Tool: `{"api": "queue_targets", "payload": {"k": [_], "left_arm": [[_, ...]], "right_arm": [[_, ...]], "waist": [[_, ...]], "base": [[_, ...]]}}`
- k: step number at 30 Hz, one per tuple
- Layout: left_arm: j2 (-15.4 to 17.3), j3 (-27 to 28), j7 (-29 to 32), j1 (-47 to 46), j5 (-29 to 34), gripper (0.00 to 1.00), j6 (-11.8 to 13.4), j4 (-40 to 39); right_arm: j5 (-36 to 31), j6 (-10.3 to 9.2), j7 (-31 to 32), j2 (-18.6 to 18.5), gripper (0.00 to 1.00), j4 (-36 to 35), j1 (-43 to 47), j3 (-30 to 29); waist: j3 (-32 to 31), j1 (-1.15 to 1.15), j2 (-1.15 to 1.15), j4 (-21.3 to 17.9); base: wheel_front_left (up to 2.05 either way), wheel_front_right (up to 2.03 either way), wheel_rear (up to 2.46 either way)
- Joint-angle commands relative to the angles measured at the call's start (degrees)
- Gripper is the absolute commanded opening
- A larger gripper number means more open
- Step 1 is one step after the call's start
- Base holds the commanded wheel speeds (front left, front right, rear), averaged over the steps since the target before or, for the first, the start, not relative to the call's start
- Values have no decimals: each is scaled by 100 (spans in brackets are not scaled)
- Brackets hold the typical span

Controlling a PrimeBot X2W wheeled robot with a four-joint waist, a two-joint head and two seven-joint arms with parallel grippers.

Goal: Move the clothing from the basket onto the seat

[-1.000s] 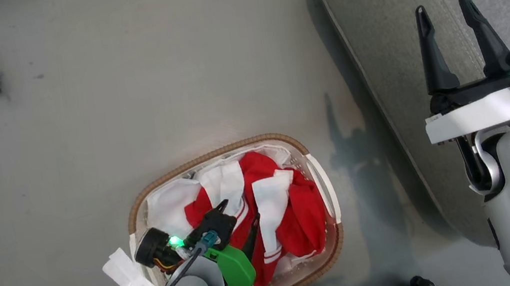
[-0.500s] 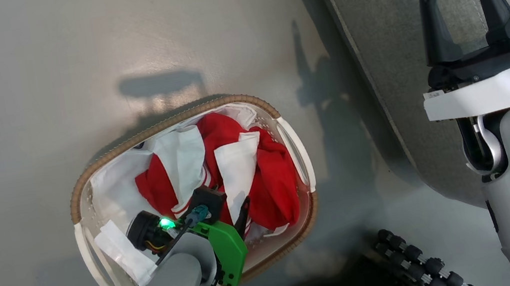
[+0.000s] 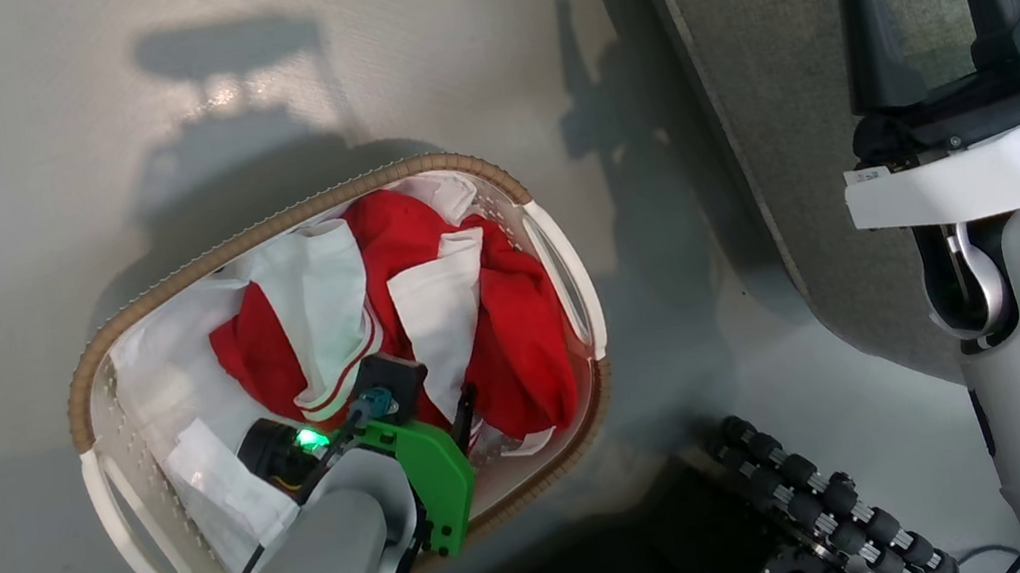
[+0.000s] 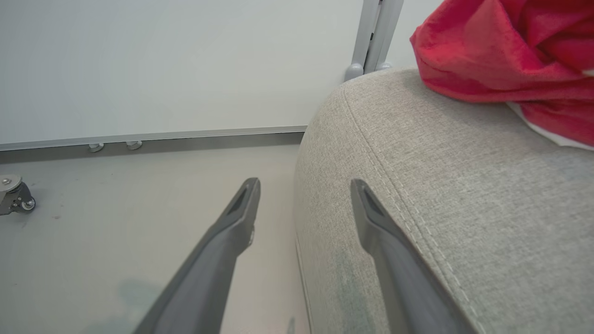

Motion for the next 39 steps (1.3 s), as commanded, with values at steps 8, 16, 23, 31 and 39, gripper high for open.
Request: {"api": "queue_targets", "payload": {"k": [8,16,23,31,39], "left_arm": [[33,-199,56,-278,-386,100,-44,-188],[32,-410,56,-404,-553,0,-57,-101],[31,-619,-161,-383,-609,0,-57,-50],[27,-746,-416,-106,-698,0,-76,-206],[125,-512,-486,183,-613,0,-66,-711]], "right_arm": [[153,-6,-14,-12,100,-69,-45,63],[141,-6,-14,-13,100,-34,-60,54],[-140,-6,-14,-13,100,126,-47,-10],[-476,-6,-14,-16,100,351,201,-85],[-780,-6,-14,-17,100,594,520,-175]], "waist": [[187,-1,0,-160],[198,-1,0,-136],[-178,-1,0,102],[-1035,-1,0,512],[-2102,-1,0,897]], "base": [[0,0,0],[0,0,0],[0,0,0],[0,0,0],[0,0,0]]}}
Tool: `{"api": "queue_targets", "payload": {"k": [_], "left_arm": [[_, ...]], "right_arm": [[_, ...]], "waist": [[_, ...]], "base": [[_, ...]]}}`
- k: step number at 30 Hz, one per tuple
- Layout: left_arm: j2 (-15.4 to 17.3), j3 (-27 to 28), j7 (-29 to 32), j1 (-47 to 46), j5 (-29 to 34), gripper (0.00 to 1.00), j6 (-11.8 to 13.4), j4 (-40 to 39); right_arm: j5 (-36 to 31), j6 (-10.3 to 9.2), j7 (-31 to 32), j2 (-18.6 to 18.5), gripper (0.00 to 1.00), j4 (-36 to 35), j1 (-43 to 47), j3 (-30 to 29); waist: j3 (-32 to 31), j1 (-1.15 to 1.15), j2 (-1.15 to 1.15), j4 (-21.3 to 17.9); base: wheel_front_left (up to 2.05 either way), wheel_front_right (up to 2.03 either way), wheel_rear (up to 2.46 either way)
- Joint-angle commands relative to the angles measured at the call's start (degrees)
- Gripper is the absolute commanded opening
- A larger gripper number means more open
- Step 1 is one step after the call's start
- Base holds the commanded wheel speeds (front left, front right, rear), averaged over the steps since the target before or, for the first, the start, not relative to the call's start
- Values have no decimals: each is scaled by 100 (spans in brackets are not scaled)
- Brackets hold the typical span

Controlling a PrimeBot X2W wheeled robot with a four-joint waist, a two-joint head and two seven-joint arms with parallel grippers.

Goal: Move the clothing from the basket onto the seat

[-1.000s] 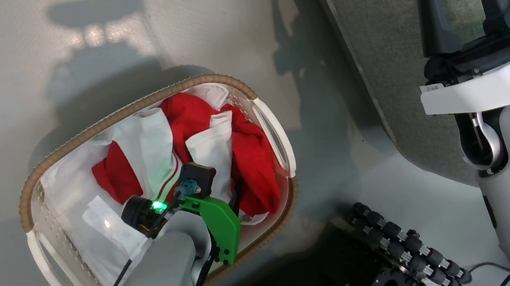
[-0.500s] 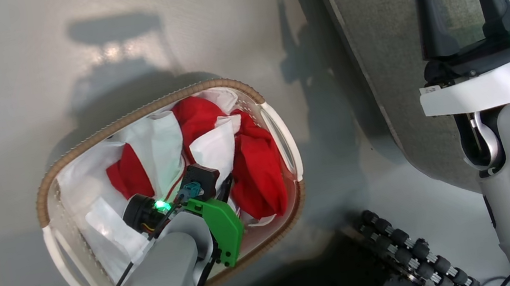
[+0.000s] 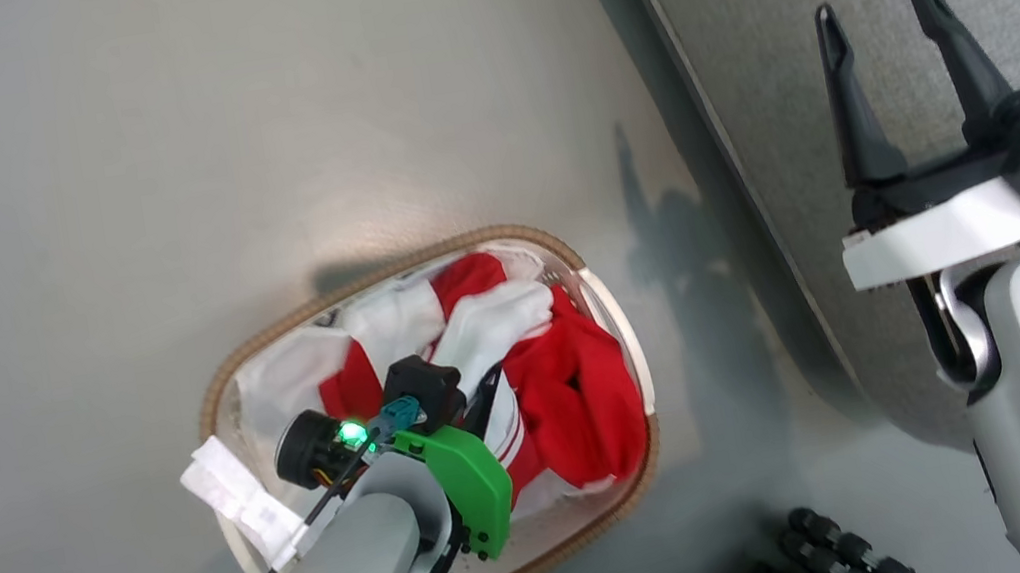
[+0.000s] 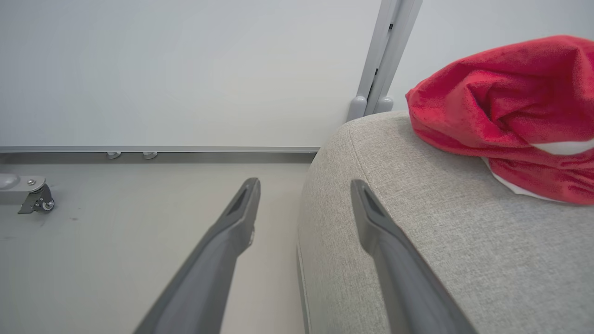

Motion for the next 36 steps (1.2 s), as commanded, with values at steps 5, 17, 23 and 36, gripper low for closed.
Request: {"api": "queue_targets", "payload": {"k": [5,17,23,36], "left_arm": [[323,347,-23,407,359,0,112,-697],[1043,859,-24,701,1177,0,160,-2258],[1333,859,50,369,1305,0,111,-2662],[1700,1055,560,-996,1308,0,30,-3063]], "right_arm": [[-186,-6,-14,-26,100,219,394,-56],[-375,-6,-14,-23,100,580,1160,-121],[-360,-6,-14,-24,100,681,1382,-14],[-255,-6,-14,-23,100,744,1531,338]], "waist": [[-1432,0,0,573],[-3034,0,0,802],[-3548,0,0,864],[-4071,0,0,922]], "base": [[0,0,0],[0,0,0],[0,0,0],[0,0,0]]}}
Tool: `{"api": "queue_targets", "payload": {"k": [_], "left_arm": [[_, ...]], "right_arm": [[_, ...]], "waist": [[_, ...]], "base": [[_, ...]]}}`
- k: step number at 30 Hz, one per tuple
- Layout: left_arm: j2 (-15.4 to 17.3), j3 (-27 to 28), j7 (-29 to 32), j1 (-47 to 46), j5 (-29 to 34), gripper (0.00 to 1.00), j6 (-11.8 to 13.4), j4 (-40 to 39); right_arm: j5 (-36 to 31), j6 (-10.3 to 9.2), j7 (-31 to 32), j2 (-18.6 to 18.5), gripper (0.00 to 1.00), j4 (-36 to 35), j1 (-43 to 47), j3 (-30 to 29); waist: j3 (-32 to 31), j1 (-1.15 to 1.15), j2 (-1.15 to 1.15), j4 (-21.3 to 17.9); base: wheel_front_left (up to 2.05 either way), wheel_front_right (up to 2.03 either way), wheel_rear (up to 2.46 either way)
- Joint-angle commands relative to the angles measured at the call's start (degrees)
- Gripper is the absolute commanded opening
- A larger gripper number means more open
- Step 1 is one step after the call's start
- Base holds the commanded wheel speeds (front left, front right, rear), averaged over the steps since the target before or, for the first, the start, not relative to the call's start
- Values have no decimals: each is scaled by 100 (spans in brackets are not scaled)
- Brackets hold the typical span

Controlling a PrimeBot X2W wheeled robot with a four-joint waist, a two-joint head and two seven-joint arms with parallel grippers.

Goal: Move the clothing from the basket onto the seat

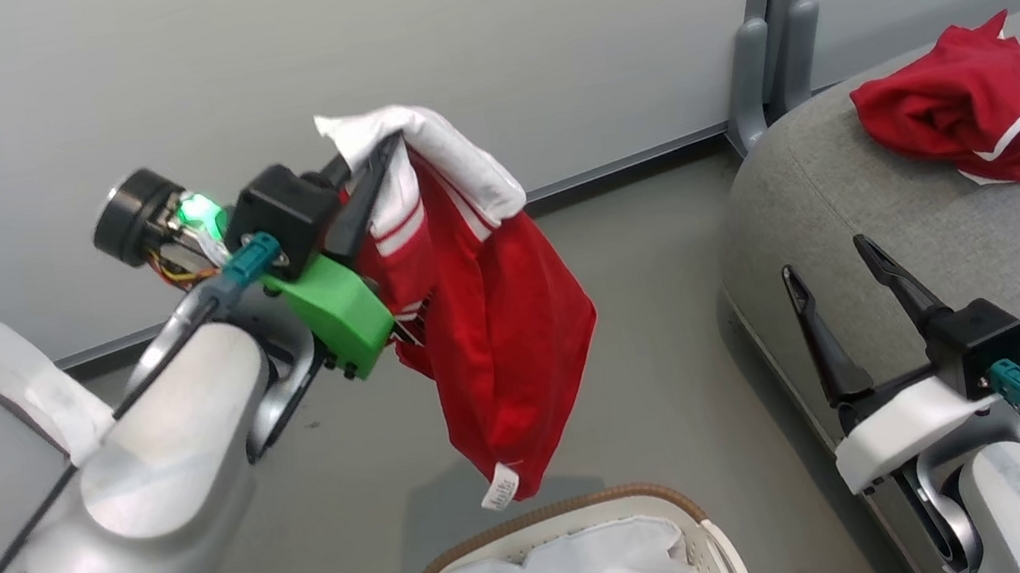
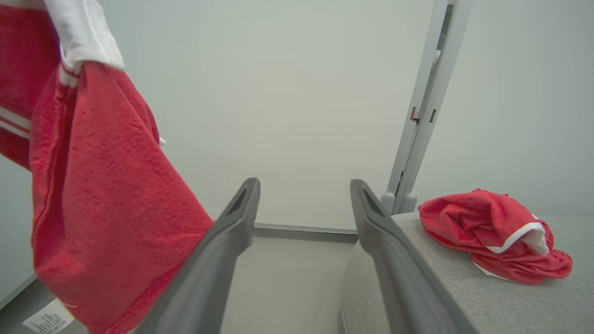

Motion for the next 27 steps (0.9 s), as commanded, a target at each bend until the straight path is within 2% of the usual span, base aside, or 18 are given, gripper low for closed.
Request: {"api": "queue_targets", "payload": {"k": [1,7,14,27], "left_arm": [[42,45,33,-200,-52,0,-25,-28],[67,72,233,-694,-115,0,-37,76],[-90,-41,415,-986,-215,0,-65,249],[-605,-370,602,-1390,-362,0,-79,367]], "right_arm": [[23,-6,-14,-22,100,3,66,30],[27,-6,-14,-21,100,20,60,259],[157,-6,-14,-20,100,27,-83,663],[804,-6,-14,-22,100,78,-747,2299]], "waist": [[-118,1,0,50],[-202,1,0,31],[-287,1,0,34],[-319,1,0,278]], "base": [[0,0,0],[0,0,0],[0,0,0],[0,0,0]]}}
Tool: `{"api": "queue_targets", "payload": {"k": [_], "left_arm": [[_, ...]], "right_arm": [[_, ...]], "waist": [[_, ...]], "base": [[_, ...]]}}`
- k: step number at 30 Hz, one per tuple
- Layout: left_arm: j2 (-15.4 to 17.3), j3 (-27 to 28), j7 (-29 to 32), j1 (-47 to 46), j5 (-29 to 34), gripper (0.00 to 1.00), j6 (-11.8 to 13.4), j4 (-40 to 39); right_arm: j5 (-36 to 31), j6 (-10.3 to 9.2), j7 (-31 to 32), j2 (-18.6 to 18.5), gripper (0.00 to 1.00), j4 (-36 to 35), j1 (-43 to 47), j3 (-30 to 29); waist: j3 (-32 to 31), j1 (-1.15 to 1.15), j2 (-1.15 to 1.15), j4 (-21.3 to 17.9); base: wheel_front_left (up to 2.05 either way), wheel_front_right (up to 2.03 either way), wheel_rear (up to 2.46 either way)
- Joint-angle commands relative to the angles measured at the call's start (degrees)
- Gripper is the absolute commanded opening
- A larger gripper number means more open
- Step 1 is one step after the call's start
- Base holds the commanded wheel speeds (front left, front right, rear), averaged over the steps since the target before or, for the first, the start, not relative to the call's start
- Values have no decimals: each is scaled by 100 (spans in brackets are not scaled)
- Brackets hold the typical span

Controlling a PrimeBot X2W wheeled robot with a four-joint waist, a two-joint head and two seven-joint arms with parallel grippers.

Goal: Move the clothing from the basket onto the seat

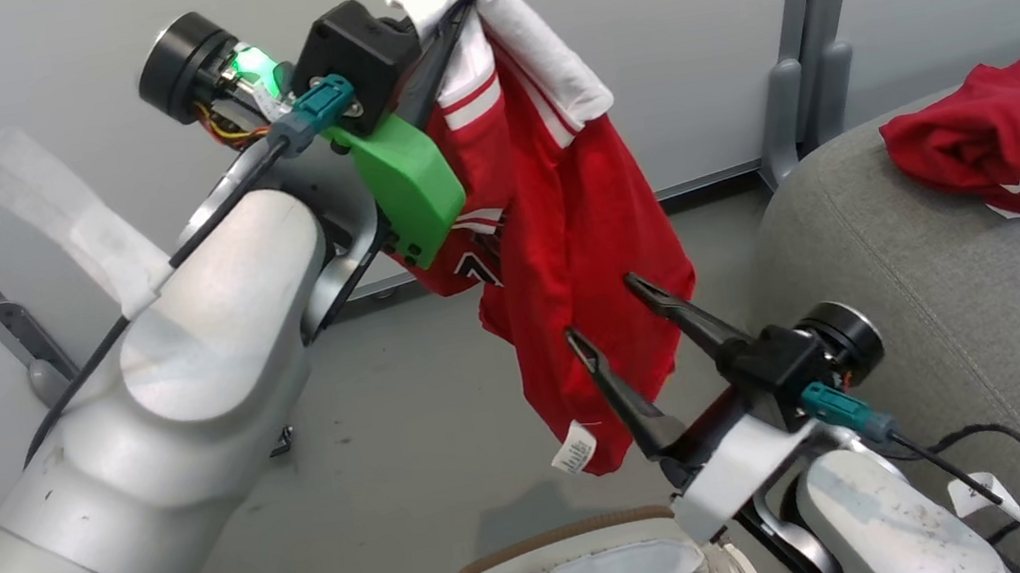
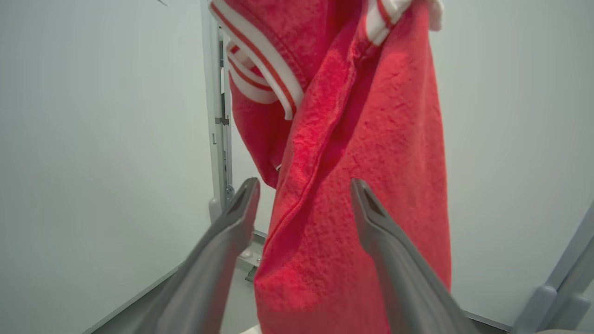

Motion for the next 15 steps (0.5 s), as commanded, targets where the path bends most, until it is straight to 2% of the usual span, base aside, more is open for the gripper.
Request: {"api": "queue_targets", "payload": {"k": [1,7,15], "left_arm": [[-62,-13,24,-134,-65,0,-10,12],[-345,-146,24,-288,-102,0,-12,23],[-541,-328,54,-390,-202,0,-16,-44]], "right_arm": [[93,-6,-14,-23,100,64,-123,109],[-4,-6,-14,-22,100,506,-597,273],[-415,-6,-14,-14,100,1079,-1007,-362]], "waist": [[12,0,0,71],[33,0,0,291],[32,0,0,542]], "base": [[0,0,0],[0,0,0],[0,0,0]]}}
